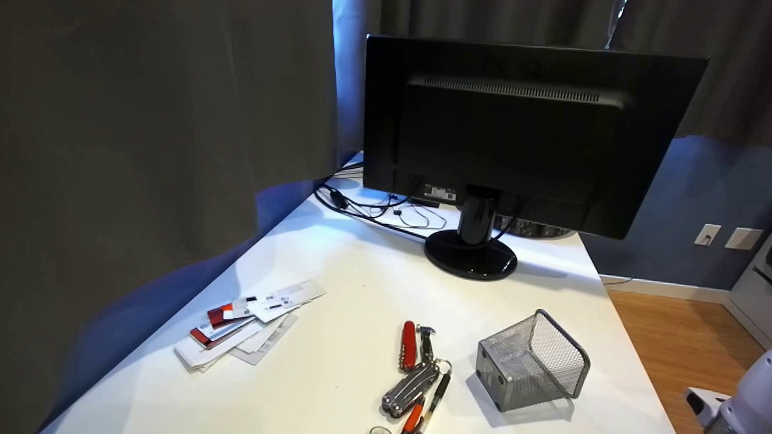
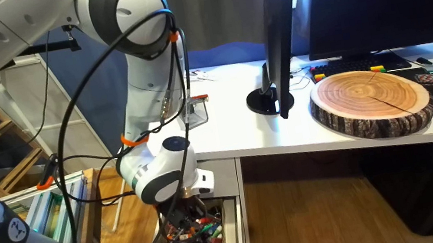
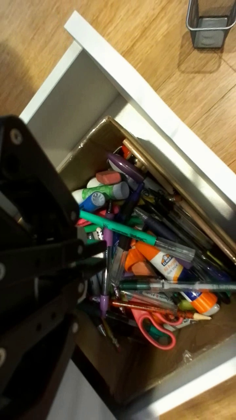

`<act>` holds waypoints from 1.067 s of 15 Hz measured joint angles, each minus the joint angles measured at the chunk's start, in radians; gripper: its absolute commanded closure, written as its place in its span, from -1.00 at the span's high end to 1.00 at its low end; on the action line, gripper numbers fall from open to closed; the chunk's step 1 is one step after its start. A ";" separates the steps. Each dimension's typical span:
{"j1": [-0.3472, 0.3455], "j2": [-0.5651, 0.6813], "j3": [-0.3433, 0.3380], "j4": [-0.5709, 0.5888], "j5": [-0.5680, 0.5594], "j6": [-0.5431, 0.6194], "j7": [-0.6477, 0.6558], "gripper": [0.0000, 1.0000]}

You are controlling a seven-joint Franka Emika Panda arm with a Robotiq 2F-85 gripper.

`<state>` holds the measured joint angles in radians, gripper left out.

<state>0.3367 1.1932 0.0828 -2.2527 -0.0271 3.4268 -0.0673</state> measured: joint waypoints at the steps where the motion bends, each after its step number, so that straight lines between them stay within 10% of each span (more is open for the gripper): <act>1: 0.001 -0.003 -0.001 -0.003 0.003 -0.009 0.000 -0.28; 10: -0.005 0.054 0.009 0.118 -0.002 -0.127 0.000 0.94; 16: -0.007 0.163 0.007 0.269 -0.006 -0.205 -0.002 1.00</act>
<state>0.3298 1.3563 0.0895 -1.9835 -0.0333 3.2219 -0.0693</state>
